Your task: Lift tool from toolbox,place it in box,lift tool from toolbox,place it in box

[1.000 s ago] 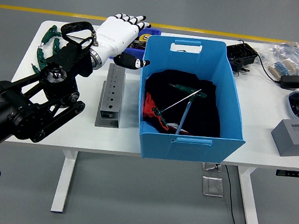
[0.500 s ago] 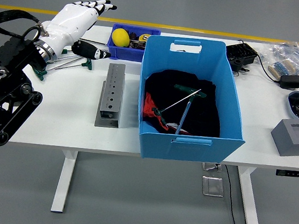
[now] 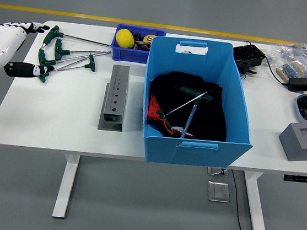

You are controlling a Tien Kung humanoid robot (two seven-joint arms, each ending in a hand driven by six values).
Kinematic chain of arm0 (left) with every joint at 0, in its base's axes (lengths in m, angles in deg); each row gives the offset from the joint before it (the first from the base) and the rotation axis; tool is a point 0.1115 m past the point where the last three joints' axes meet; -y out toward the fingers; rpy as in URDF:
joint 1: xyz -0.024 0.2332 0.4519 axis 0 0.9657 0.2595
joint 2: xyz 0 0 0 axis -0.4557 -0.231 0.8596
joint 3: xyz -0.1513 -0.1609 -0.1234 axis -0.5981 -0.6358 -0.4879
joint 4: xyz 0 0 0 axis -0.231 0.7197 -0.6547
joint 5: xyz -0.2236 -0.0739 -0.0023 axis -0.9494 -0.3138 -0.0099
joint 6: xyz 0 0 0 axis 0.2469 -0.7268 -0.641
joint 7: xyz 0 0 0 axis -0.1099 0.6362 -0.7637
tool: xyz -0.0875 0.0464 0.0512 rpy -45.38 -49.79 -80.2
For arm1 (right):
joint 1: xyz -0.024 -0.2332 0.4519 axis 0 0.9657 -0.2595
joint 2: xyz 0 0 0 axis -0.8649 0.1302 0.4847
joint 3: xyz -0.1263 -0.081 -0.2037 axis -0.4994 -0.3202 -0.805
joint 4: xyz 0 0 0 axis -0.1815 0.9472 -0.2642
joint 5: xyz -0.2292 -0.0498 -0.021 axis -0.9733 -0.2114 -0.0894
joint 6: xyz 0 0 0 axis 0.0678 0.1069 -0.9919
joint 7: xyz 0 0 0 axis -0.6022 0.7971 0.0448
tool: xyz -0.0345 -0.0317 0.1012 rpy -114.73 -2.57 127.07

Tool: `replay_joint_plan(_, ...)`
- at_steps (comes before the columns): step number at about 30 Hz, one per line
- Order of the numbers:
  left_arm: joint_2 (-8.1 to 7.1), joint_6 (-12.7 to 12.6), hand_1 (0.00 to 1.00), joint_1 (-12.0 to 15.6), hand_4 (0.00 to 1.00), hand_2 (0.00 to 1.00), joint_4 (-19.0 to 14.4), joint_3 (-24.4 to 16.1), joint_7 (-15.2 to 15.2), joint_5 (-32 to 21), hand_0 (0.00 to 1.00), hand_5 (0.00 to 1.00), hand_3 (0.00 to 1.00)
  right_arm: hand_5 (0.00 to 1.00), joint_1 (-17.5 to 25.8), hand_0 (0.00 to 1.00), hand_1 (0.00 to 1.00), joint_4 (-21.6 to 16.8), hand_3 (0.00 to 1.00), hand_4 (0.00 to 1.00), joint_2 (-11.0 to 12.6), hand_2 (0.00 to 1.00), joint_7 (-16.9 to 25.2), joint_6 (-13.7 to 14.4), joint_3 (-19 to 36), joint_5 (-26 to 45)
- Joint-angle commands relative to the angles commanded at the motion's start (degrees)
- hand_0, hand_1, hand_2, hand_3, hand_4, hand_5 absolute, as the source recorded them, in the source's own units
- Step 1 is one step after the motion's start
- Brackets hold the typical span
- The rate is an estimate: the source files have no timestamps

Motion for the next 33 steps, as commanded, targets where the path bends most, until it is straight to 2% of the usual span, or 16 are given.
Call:
replay_joint_plan(3, 0.35, 0.5, 0.704, 2.2, 0.993, 0.762, -0.5, -2.7, -0.4, 0.0, 0.698, 0.448, 0.79, 0.574, 0.0, 0.623, 0.609, 0.0, 0.532, 0.781, 0.0, 0.682, 0.0, 0.1, 0.3, -0.2)
replay_joint_plan(6, 1.55, 0.6, 0.703, 4.7, 0.993, 0.76, -1.0, -6.7, -0.7, 0.0, 0.695, 0.458, 0.789, 0.572, 0.0, 0.622, 0.609, 0.0, 0.531, 0.779, 0.0, 0.682, 0.0, 0.1, 0.8, -0.5)
replay_joint_plan(9, 3.84, 0.4, 0.703, 7.0, 0.993, 0.76, -1.8, -11.0, -1.2, 0.0, 0.695, 0.458, 0.789, 0.572, 0.1, 0.622, 0.609, 0.0, 0.531, 0.779, 0.0, 0.682, 0.1, 0.1, 1.4, -0.9)
replay_joint_plan(14, 9.1, 0.0, 0.698, 11.0, 0.978, 0.757, -2.9, -18.1, -1.5, 0.0, 0.695, 0.459, 0.784, 0.573, 0.3, 0.619, 0.609, 0.0, 0.531, 0.778, -0.2, 0.682, -0.1, 0.3, 2.4, -1.6)
replay_joint_plan(18, 12.53, -0.2, 0.688, 13.5, 0.958, 0.75, -3.0, -21.7, -2.5, -2.3, 0.693, 0.45, 0.762, 0.571, 0.4, 0.618, 0.608, 0.0, 0.531, 0.777, -0.3, 0.682, -0.2, 0.3, 3.1, -2.4)
replay_joint_plan(21, 15.02, -0.9, 0.688, 15.4, 0.958, 0.75, -3.0, -23.9, -4.3, -7.7, 0.693, 0.45, 0.762, 0.571, 0.4, 0.618, 0.608, 0.0, 0.531, 0.777, -0.3, 0.682, -0.2, 0.3, 3.5, -2.8)
replay_joint_plan(22, 15.62, -0.9, 0.699, 15.9, 0.93, 0.758, -3.0, -24.3, -4.7, -9.5, 0.735, 0.452, 0.753, 0.571, 0.4, 0.618, 0.607, 0.0, 0.531, 0.777, -0.3, 0.682, -0.2, 0.4, 3.7, -2.9)
replay_joint_plan(25, 16.98, -0.8, 0.699, 17.6, 0.93, 0.758, -3.1, -24.2, -6.0, -15.8, 0.735, 0.452, 0.753, 0.571, 0.5, 0.618, 0.607, 0.0, 0.531, 0.777, -0.5, 0.682, -0.2, 0.4, 4.3, -3.4)
replay_joint_plan(27, 17.53, -0.5, 0.699, 18.1, 0.93, 0.758, -3.2, -23.5, -6.6, -20.7, 0.735, 0.452, 0.753, 0.571, 0.4, 0.618, 0.607, 0.0, 0.531, 0.777, -0.5, 0.682, -0.3, 0.3, 4.6, -3.8)
replay_joint_plan(28, 17.76, -0.4, 0.736, 18.3, 0.906, 0.802, -3.3, -22.8, -7.0, -22.9, 0.77, 0.564, 0.793, 0.57, 0.4, 0.619, 0.605, 0.0, 0.531, 0.776, -0.5, 0.682, -0.3, 0.3, 4.6, -4.0)
replay_joint_plan(33, 18.22, 0.6, 0.736, 18.6, 0.906, 0.802, -3.0, -18.1, -7.7, -35.2, 0.77, 0.564, 0.793, 0.57, 0.3, 0.619, 0.605, 0.0, 0.531, 0.776, -0.5, 0.682, -0.3, 0.0, 4.3, -4.3)
